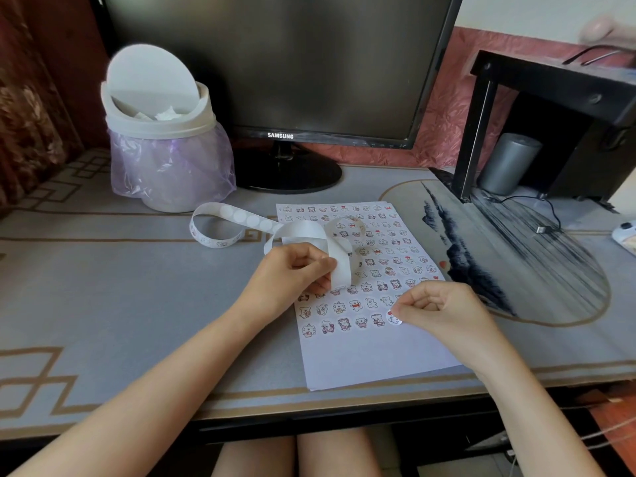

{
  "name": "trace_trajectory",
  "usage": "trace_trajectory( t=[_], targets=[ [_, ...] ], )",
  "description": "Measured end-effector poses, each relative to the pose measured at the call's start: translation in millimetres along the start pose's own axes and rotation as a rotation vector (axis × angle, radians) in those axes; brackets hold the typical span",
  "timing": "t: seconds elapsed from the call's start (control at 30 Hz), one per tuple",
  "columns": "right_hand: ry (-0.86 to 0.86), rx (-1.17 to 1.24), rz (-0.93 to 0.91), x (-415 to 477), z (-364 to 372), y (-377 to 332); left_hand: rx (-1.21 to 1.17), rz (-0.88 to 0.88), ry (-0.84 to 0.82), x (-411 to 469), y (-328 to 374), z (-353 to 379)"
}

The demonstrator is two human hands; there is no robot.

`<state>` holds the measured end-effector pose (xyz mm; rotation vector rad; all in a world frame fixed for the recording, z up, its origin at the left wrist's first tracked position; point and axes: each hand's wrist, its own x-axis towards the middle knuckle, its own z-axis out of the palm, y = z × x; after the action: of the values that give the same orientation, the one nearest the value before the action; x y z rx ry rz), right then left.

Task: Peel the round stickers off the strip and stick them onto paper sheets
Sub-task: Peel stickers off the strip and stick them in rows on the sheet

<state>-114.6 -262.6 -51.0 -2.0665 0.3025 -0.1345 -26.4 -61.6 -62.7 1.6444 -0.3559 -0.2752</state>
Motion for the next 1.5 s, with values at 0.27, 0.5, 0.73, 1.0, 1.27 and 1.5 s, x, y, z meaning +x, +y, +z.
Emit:
trace_trajectory(
  t=[0.27, 0.5, 0.73, 1.0, 1.27, 1.5],
  targets=[
    [0.033, -0.062, -0.055, 1, 4, 7, 0.009, -0.003, 0.004, 0, -1, 0],
    [0.025, -0.053, -0.065, 4, -1, 13, 0.03, -0.001, 0.004, 0, -1, 0],
    [0.056, -0.018, -0.057, 5, 2, 12, 0.026, -0.011, 0.005, 0, -1, 0],
    [0.081, -0.106, -0.07, 6, 3, 14, 0.036, -0.013, 0.005, 1, -1, 0],
    [0.006, -0.049, -0.057, 3, -1, 14, 0.029, -0.018, 0.009, 0, -1, 0],
    [0.017, -0.014, -0.088, 7, -3, 4, 0.0, -0.006, 0.01, 0, 1, 0]
  ],
)
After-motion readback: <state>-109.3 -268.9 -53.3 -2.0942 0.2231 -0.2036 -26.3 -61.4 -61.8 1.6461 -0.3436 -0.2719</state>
